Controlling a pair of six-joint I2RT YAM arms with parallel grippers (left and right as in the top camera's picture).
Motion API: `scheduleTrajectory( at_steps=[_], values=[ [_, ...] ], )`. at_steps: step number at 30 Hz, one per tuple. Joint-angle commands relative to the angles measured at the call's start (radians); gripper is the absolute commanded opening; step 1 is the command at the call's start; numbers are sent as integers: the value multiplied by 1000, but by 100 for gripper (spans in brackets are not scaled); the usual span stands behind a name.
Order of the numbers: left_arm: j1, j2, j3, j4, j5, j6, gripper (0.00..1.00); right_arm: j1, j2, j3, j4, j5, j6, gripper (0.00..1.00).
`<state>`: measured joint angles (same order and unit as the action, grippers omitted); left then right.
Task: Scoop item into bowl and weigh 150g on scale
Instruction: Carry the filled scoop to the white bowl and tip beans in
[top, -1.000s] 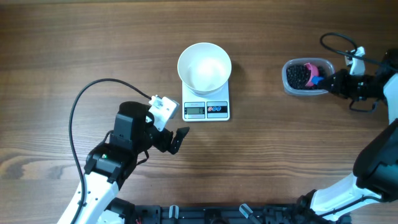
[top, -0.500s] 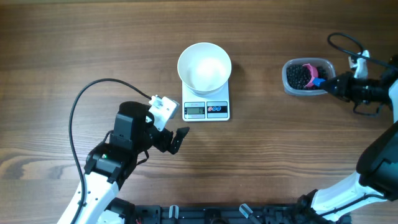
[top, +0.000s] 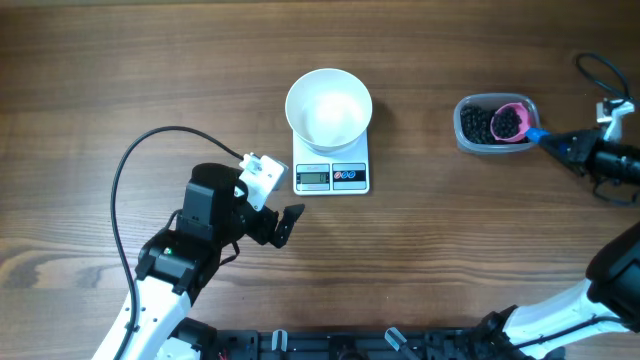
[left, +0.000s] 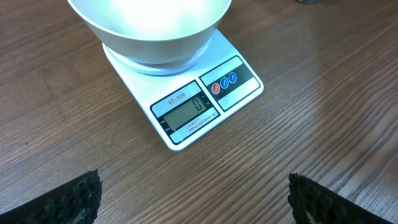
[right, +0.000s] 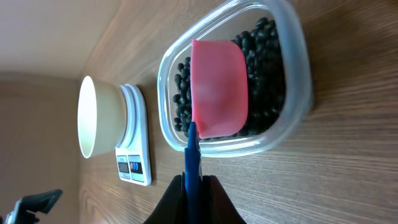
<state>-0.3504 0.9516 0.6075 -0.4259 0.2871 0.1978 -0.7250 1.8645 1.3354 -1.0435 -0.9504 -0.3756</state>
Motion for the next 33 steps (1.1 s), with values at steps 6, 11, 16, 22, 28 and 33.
scheduleTrajectory(
  at_steps=[6,11,16,22,28,33],
  values=[
    [8,0,-10,2,15,12,100,-16,18,-2,-15,-178,-14,4],
    [8,0,-10,2,15,12,100,-11,18,-2,-50,-278,-48,4],
    [8,0,-10,2,15,12,100,39,18,-2,-60,-339,-11,4],
    [8,0,-10,2,15,12,100,192,17,-2,51,-340,134,5],
    [8,0,-10,2,15,12,100,401,17,0,228,-338,331,4],
    [8,0,-10,2,15,12,100,496,16,2,323,-393,430,4]
  ],
)
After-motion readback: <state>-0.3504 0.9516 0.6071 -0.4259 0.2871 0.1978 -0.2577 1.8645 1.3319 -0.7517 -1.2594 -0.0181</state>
